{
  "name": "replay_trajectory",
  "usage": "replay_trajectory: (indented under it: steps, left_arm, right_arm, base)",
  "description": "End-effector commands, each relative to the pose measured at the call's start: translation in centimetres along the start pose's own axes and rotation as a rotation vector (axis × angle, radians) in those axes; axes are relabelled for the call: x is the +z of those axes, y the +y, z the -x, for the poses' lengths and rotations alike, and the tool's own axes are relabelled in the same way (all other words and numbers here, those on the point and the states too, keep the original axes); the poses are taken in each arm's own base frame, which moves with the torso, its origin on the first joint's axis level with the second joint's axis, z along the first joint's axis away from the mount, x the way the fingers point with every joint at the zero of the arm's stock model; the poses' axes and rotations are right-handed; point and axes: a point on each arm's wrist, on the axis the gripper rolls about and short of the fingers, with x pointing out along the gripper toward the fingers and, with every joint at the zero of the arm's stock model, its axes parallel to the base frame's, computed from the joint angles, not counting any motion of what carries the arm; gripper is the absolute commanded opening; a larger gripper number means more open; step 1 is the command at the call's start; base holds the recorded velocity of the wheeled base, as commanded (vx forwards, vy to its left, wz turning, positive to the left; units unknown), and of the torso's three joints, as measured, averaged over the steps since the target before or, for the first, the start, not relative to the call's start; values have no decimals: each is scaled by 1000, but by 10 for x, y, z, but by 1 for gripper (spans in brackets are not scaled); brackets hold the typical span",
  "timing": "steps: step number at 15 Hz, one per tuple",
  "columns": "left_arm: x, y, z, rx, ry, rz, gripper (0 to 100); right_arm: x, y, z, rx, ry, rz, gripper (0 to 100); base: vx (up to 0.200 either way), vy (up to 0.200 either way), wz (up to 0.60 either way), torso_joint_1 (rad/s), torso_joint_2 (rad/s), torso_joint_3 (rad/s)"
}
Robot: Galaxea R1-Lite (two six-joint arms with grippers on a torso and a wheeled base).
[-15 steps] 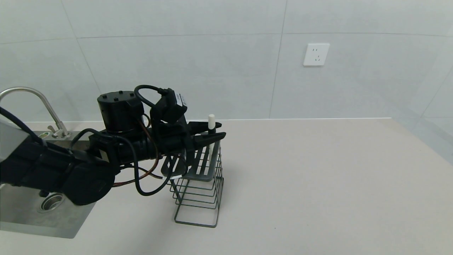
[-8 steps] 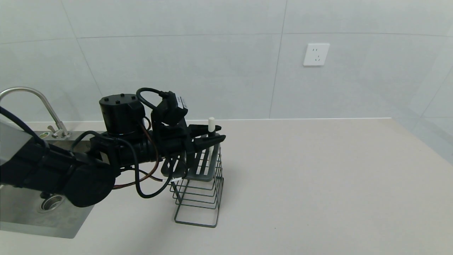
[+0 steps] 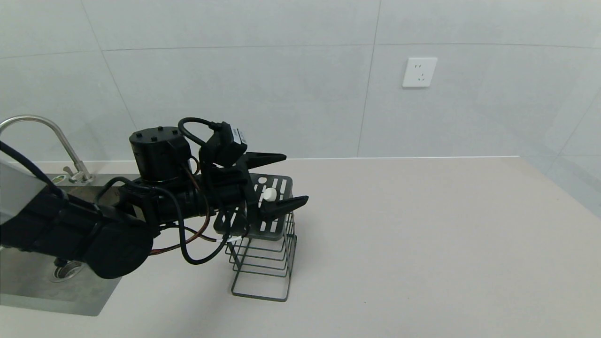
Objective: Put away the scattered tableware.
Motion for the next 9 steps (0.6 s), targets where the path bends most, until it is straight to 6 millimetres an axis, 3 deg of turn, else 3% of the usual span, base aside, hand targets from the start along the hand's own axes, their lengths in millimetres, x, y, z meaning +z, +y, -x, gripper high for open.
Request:
replay_trajectory:
  steps: [1, 5, 7, 9]
  left_arm:
    - [0, 0, -1, -1, -4, -3, 100]
    - [10, -6, 6, 8, -54, -51, 100]
    - [28, -33, 45, 31, -94, -84, 100]
    - [51, -46, 70, 57, -142, -131, 100]
  right_arm:
    - [0, 0, 0, 1, 0, 0, 0]
    - [0, 0, 0, 1, 0, -1, 0]
    - [0, 0, 0, 1, 0, 0, 0]
    - [0, 0, 0, 1, 0, -1, 0]
  base:
    - [0, 0, 0, 0, 0, 0]
    - [0, 0, 0, 0, 0, 0]
    - [0, 0, 0, 0, 0, 0]
    - [0, 0, 0, 0, 0, 0]
